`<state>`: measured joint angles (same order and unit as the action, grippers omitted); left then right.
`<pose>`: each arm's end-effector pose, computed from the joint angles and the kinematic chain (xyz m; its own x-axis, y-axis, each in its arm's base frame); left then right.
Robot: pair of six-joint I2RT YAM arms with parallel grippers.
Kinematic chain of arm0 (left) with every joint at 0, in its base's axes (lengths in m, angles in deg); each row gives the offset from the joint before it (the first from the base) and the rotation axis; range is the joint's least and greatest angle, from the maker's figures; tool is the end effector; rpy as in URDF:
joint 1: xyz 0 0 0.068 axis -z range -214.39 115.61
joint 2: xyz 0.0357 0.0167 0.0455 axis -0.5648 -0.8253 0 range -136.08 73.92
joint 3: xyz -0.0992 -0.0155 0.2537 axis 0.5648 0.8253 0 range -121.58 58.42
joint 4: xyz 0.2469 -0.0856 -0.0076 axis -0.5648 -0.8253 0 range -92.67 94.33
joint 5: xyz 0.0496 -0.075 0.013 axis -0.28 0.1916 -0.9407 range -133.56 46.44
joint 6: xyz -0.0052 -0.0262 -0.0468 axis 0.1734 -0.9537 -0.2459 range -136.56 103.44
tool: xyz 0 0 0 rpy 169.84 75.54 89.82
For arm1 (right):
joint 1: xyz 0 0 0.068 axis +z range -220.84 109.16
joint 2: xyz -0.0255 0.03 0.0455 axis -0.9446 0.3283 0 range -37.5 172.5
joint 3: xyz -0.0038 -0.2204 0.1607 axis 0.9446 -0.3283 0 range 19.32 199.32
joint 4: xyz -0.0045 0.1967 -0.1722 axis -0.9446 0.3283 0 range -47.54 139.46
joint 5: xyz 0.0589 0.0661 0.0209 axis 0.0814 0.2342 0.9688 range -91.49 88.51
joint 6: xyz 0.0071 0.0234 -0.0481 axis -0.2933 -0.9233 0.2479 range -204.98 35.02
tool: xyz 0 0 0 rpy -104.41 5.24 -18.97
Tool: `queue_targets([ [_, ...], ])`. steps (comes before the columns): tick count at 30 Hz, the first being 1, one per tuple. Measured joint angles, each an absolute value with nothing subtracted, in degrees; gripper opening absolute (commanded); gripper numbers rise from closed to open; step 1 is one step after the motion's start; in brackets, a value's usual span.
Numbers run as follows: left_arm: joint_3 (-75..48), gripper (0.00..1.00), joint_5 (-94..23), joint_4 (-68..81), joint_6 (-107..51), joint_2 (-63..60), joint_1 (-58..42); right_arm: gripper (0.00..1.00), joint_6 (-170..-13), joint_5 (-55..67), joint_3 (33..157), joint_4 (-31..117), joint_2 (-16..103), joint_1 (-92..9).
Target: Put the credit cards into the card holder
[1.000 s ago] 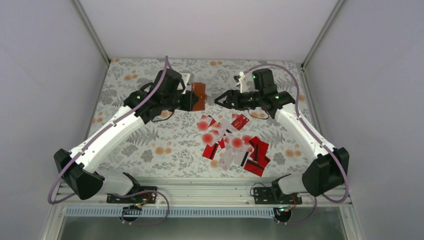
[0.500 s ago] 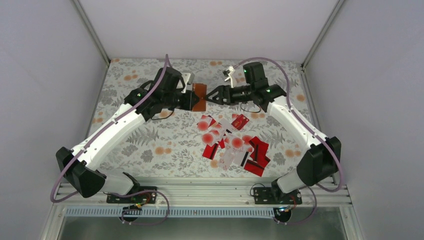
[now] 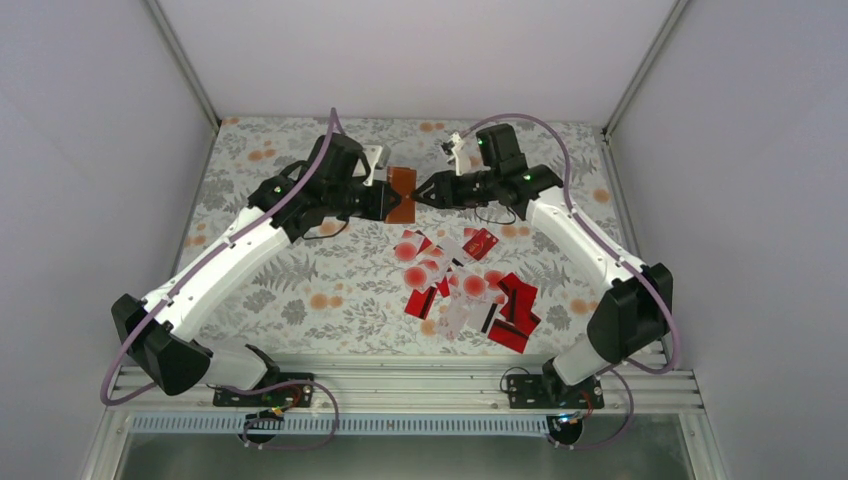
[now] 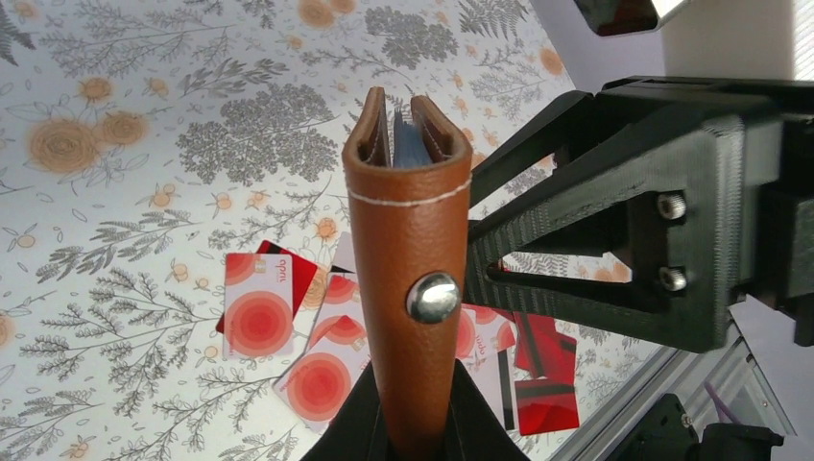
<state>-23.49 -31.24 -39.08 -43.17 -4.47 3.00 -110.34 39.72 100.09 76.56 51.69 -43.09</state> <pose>0.2267 -0.1828 0.3774 -0.7795 0.0450 -0.6247 0.4184 0.7796 -0.4660 0.2914 0.1799 0.3328 -0.8746 -0.0960 -0.4752 -0.4485 0.5322 0.7181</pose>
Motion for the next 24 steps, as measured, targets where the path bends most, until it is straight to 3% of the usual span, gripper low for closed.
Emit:
queue_targets([
  [3, -23.6, 0.02, -31.2, -39.1, -43.2, -4.5, 3.0, 0.27, -110.3, 38.7, 99.4, 76.6, 51.7, -43.1],
  [6, -24.0, 0.02, -31.2, -39.1, -43.2, -4.6, 2.9, 0.22, -110.1, 37.9, 98.8, 76.8, 51.7, -43.1],
  [16, -25.2, 0.03, -29.0, -39.1, -42.8, -5.1, 2.9, 0.31, -109.7, 38.9, 97.9, 75.5, 51.7, -43.1],
  [24, -26.1, 0.02, -27.2, -39.4, -41.4, -5.1, 2.6, 0.23, -108.1, 42.2, 97.4, 73.4, 51.7, -43.7],
])
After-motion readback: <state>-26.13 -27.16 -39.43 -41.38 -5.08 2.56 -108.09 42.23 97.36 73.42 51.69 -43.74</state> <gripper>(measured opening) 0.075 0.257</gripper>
